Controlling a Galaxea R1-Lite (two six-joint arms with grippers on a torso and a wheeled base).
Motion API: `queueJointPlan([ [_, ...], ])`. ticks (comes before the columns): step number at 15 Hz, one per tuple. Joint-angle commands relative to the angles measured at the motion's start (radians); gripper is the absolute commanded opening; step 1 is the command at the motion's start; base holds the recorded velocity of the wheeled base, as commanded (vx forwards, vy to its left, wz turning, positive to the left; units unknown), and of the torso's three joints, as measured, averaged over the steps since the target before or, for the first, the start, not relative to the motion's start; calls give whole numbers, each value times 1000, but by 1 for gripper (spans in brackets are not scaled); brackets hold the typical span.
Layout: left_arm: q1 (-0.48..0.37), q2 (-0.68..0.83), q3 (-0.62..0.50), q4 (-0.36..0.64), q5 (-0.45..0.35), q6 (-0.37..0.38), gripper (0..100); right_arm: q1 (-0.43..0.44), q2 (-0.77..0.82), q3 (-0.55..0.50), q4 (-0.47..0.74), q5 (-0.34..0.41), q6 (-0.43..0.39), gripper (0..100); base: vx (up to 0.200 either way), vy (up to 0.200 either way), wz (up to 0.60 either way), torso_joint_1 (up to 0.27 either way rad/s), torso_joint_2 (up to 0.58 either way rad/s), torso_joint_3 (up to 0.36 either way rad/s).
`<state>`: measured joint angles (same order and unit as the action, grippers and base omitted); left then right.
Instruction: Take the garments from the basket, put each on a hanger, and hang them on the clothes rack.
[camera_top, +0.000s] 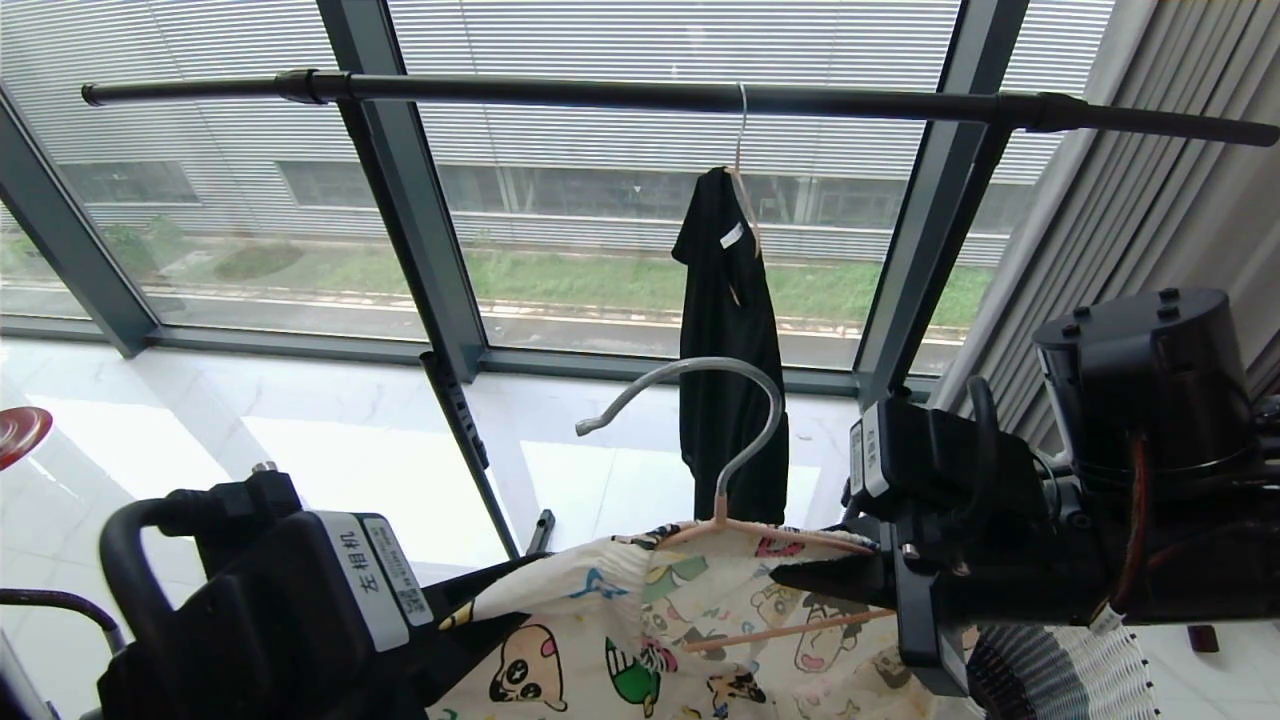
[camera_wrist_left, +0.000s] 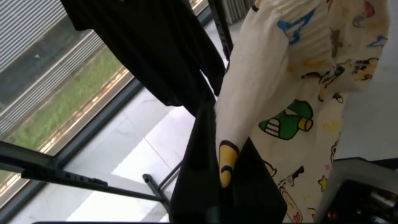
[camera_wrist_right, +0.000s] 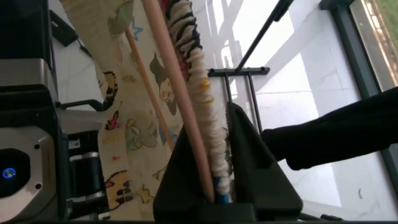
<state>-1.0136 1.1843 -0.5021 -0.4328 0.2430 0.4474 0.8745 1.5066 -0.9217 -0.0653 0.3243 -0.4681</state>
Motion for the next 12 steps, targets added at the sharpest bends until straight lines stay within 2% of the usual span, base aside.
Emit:
queueJointPlan([
  [1, -2, 2, 1, 0, -1, 0, 0, -25, 0, 1, -13, -4, -3, 0, 0, 0, 0, 0, 0, 0],
  [4, -13, 2, 2, 0, -1, 2, 0, -34, 0, 4, -64, -40, -4, 0, 0, 0, 0, 0, 0, 0],
  [8, -22, 3, 5, 0, -1, 0, 0, -34, -3, 12, -97, -42, -7, 0, 0, 0, 0, 0, 0, 0],
  [9, -22, 2, 5, 0, -1, -3, 100, -35, -5, 12, -105, -42, -26, 0, 0, 0, 0, 0, 0, 0],
  [12, -22, -8, 5, 0, 2, -3, 100, -89, 0, 27, -188, -36, -107, 0, 0, 0, 0, 0, 0, 0],
])
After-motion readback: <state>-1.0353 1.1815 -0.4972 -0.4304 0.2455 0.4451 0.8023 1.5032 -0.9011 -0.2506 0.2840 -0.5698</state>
